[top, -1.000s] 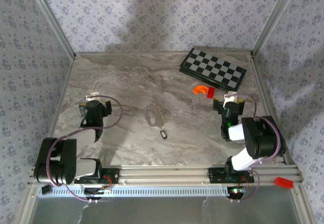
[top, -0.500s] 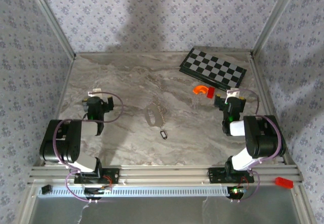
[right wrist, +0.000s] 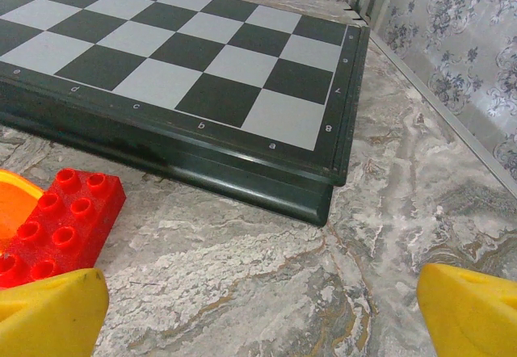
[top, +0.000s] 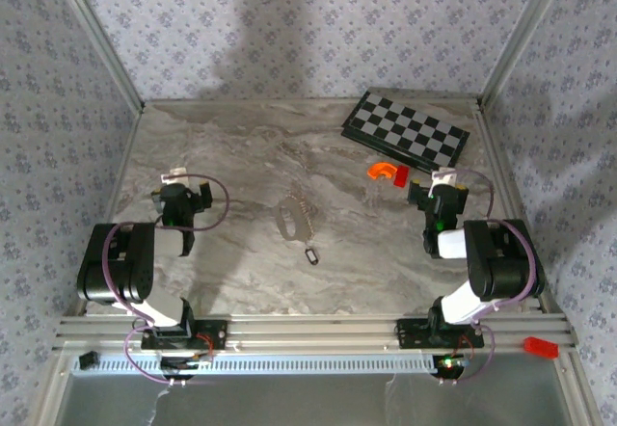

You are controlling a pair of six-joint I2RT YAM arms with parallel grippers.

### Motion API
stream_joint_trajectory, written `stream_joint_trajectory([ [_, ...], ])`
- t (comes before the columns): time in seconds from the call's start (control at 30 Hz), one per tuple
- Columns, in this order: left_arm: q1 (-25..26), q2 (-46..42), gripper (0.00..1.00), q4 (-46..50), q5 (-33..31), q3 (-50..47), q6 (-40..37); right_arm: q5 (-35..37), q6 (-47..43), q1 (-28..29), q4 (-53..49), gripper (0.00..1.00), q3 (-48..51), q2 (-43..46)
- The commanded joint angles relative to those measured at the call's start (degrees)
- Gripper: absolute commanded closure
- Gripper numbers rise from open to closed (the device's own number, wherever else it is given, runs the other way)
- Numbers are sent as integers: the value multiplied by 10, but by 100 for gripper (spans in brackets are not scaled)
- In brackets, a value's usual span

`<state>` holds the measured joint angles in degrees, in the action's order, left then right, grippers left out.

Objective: Put the keys on the keyring

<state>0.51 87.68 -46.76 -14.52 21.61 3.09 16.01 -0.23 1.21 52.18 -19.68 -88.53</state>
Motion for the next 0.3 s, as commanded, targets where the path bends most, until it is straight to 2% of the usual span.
stream_joint_trajectory([
  [0.0,3,2,0,-23,2,7,9,7,5,-1,1,0,-6,2],
  [0.27,3,2,0,-23,3,8,9,5,4,-1,1,0,-7,2],
])
